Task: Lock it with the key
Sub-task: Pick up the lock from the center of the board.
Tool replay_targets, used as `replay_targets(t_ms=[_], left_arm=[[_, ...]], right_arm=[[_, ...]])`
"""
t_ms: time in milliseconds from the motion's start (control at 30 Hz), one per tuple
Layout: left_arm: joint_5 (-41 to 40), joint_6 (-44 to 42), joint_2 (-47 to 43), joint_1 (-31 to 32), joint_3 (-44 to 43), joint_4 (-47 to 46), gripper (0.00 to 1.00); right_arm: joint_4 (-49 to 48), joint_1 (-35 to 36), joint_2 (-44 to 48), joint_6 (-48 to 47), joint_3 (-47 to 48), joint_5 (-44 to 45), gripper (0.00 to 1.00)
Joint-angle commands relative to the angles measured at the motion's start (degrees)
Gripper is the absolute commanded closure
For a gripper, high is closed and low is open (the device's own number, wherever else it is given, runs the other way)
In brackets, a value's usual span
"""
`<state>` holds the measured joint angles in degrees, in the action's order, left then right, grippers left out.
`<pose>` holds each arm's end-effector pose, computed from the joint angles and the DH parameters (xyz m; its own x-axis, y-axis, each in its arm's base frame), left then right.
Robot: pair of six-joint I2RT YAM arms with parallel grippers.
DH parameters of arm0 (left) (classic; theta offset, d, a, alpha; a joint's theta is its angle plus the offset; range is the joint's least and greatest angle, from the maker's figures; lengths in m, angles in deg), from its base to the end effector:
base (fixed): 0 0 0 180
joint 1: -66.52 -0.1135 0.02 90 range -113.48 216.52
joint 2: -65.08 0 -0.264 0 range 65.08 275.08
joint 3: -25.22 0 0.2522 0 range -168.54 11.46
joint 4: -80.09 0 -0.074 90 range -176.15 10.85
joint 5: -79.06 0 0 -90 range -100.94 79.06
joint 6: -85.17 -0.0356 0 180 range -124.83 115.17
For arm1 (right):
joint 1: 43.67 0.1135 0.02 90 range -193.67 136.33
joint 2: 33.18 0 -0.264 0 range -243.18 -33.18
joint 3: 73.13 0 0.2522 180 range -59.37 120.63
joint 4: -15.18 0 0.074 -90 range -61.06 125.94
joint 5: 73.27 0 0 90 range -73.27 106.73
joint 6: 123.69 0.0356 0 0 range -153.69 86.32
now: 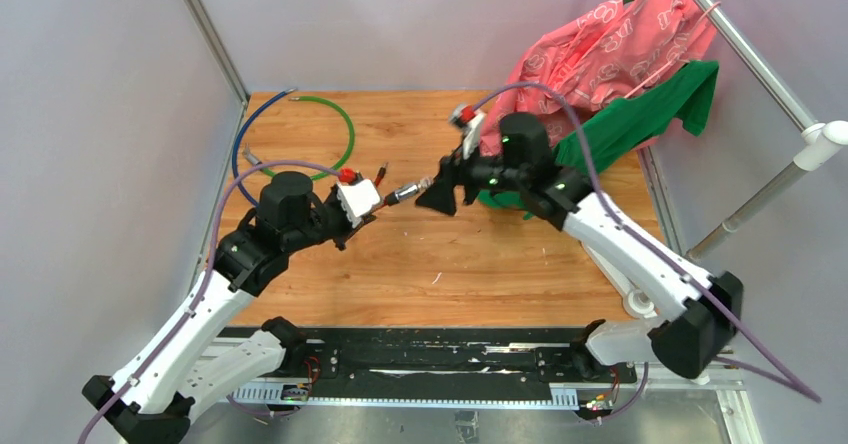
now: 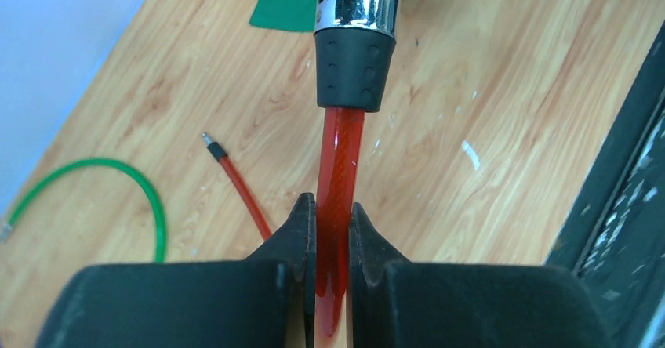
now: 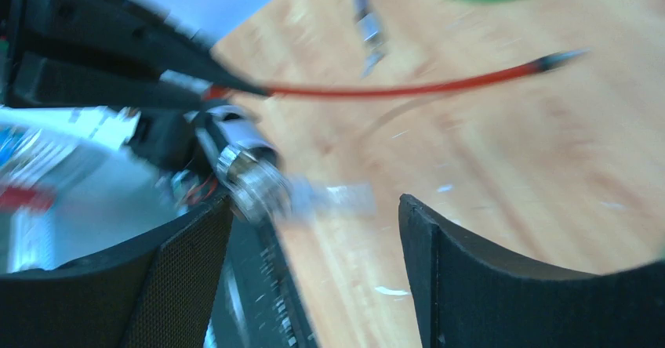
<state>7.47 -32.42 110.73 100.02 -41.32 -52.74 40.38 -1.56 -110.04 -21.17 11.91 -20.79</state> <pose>0.1336 -0.1019 0.3445 0.0247 0.5106 -0.8594 0.8444 0.4495 0.2913 0.2135 0.2222 0.3765 -0.4209 -0.1487 -0.8948 -0.8939 0.2357 0.3813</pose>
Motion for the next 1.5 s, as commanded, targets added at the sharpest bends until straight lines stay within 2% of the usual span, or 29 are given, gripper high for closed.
replay_targets(t_ms=[0,133,200,267,333,433,533,700,833,1067,1300,1400,1467], left_arm=[[-4.2,21.2,-0.8,0.2,-4.0,-5.2,1.0],[-6.7,30.2,-0.7,0.2,-7.0,-9.0,1.0],[-8.6,31.3,-0.1,0.2,-8.7,-10.5,1.0],[-8.0,30.6,0.7,0.2,-10.6,-11.9,1.0],[-7.6,30.4,1.7,0.2,-12.2,-12.7,1.0],[-5.1,29.3,3.7,0.2,-14.7,-13.9,1.0],[-2.5,27.9,5.8,0.2,-16.9,-15.6,1.0],[-1.2,24.6,9.6,0.2,-22.6,-18.2,1.0],[-0.8,23.2,11.6,0.2,-26.2,-19.2,1.0],[-0.2,22.7,11.9,0.3,-25.3,-21.4,1.0],[0.7,23.6,11.6,0.3,-24.5,-23.0,1.0],[0.6,24.4,11.4,0.3,-24.5,-23.3,1.0],[0.6,25.0,11.0,0.3,-24.2,-23.1,1.0]], right_arm=[[1.7,-6.2,8.1,0.7,4.5,13.3,0.18],[1.5,-9.5,14.2,5.2,2.0,30.1,0.18],[-1.6,-9.6,16.7,9.7,-4.4,36.0,0.19],[-7.6,-9.6,18.7,18.9,-12.3,39.4,0.21],[-13.4,-9.6,17.9,28.5,-20.3,38.5,0.26],[-15.9,-8.4,13.0,36.4,-25.0,36.5,0.33],[-14.8,-3.4,5.8,35.8,-21.4,41.1,0.29],[-15.2,0.0,-7.1,40.7,-12.9,38.5,0.24],[-19.7,1.7,-16.2,49.6,-9.2,34.9,0.24],[-21.5,3.3,-28.2,62.1,-4.0,31.1,0.22],[-22.9,4.5,-37.3,67.7,0.3,28.9,0.23],[-24.5,4.6,-40.4,69.5,2.5,27.8,0.33],[-25.1,4.6,-41.6,69.3,3.6,27.8,0.53]])
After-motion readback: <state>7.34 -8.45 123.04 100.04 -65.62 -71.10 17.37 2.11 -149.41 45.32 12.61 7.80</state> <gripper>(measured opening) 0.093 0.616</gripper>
